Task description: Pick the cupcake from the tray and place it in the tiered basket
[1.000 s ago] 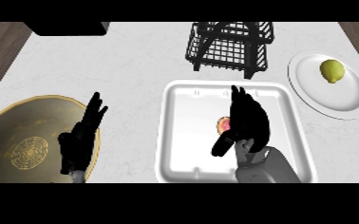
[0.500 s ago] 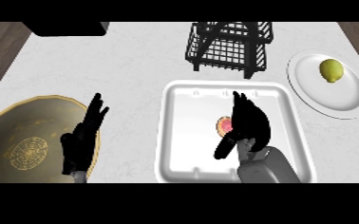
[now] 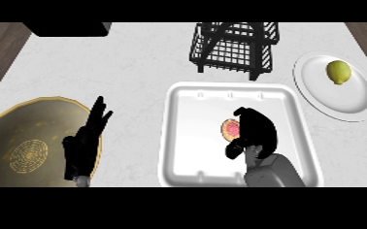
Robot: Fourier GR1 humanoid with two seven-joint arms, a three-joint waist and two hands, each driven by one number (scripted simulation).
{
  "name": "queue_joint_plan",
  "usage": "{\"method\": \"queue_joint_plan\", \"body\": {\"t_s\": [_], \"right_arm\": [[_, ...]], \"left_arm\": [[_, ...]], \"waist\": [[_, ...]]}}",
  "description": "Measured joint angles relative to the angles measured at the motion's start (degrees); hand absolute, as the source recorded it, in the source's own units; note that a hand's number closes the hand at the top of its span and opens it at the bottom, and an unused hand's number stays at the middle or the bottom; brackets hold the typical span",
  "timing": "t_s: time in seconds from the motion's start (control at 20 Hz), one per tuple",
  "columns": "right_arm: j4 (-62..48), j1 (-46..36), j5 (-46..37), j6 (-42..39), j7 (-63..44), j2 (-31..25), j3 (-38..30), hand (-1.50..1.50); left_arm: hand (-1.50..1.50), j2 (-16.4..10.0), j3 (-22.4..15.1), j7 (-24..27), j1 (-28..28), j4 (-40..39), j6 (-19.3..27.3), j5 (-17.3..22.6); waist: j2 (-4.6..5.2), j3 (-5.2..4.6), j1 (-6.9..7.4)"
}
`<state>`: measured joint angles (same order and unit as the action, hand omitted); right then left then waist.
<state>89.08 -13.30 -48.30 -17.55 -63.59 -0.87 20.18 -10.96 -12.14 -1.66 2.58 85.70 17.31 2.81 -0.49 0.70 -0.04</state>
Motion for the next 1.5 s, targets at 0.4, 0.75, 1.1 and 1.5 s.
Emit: {"method": "queue_joint_plan", "body": {"t_s": [0.4, 0.75, 1.1, 1.5], "right_arm": [[-4.20, -2.84, -2.22, 1.20, 3.24, -0.46, 0.74, 1.50], [-6.58, -5.29, -3.25, -1.11, 14.41, -7.77, -0.48, 1.50], [-6.76, -4.17, 4.15, -2.06, 39.55, -24.70, -8.57, 1.50], [0.71, -6.84, 18.66, -2.87, 43.78, -27.61, -24.78, 1.50]], "left_arm": [[0.00, 0.92, 0.24, 0.66, 0.09, -1.00, -0.47, -0.60], [0.00, 0.67, 1.29, 0.53, -0.04, -1.00, -1.59, -0.13], [0.00, 1.09, 1.44, 1.72, 0.58, -1.34, -1.65, -0.38], [0.00, 1.12, 1.41, 0.40, 1.82, -0.02, -1.24, -0.86]], "waist": [[-0.13, -0.09, 0.11], [0.04, 0.01, 0.10], [0.12, 0.09, -0.36], [-0.29, -0.16, -1.27]]}}
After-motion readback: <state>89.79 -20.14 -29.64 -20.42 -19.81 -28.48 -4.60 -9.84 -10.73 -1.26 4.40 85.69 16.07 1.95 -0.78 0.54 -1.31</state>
